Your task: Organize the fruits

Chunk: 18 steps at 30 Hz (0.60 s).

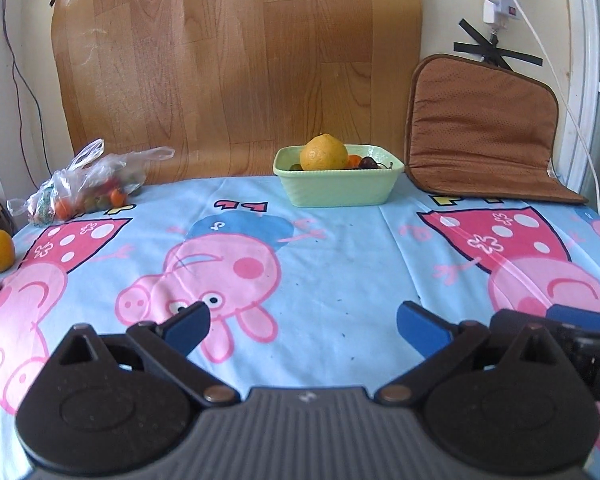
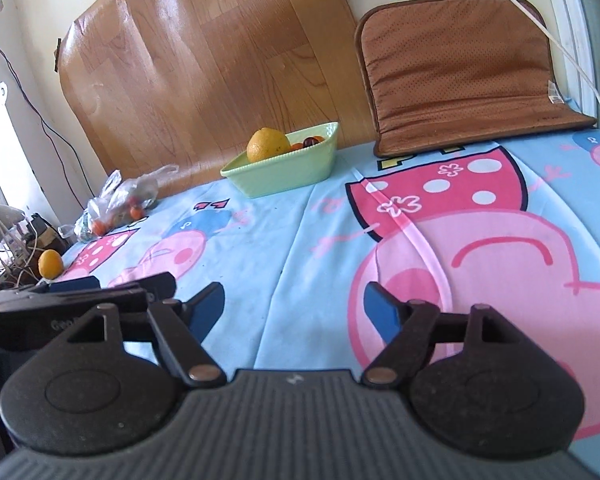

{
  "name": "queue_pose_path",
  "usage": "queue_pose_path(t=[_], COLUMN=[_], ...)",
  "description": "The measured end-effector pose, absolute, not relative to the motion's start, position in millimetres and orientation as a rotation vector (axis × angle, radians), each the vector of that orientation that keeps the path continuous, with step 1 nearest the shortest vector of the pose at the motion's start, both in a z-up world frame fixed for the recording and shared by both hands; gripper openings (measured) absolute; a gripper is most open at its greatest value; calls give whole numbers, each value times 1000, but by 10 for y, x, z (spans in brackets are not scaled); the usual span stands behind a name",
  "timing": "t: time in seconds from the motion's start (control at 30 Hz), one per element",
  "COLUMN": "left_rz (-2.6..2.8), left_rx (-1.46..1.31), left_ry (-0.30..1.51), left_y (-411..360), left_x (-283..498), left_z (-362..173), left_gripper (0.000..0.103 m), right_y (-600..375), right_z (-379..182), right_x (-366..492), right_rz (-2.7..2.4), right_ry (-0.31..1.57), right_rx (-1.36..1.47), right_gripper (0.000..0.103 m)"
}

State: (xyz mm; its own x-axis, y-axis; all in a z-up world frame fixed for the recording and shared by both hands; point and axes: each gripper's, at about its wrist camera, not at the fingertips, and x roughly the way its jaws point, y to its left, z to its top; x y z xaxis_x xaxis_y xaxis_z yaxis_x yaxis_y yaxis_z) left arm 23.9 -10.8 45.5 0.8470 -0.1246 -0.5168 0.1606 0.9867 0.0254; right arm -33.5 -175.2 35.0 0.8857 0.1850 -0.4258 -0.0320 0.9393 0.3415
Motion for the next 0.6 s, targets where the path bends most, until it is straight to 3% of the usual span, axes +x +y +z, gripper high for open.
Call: queue_pose_path(t=[0.6], left_rz=[-43], left_rx=[139], left_ry=[518], left_y=[-179], left_x=[200], left_z=[450], left_gripper=[103], right_y=[-1762], right_z=[296], right_x=[-312], right_rz=[99], right_ry=[481], right_rx=[349], right_gripper=[83])
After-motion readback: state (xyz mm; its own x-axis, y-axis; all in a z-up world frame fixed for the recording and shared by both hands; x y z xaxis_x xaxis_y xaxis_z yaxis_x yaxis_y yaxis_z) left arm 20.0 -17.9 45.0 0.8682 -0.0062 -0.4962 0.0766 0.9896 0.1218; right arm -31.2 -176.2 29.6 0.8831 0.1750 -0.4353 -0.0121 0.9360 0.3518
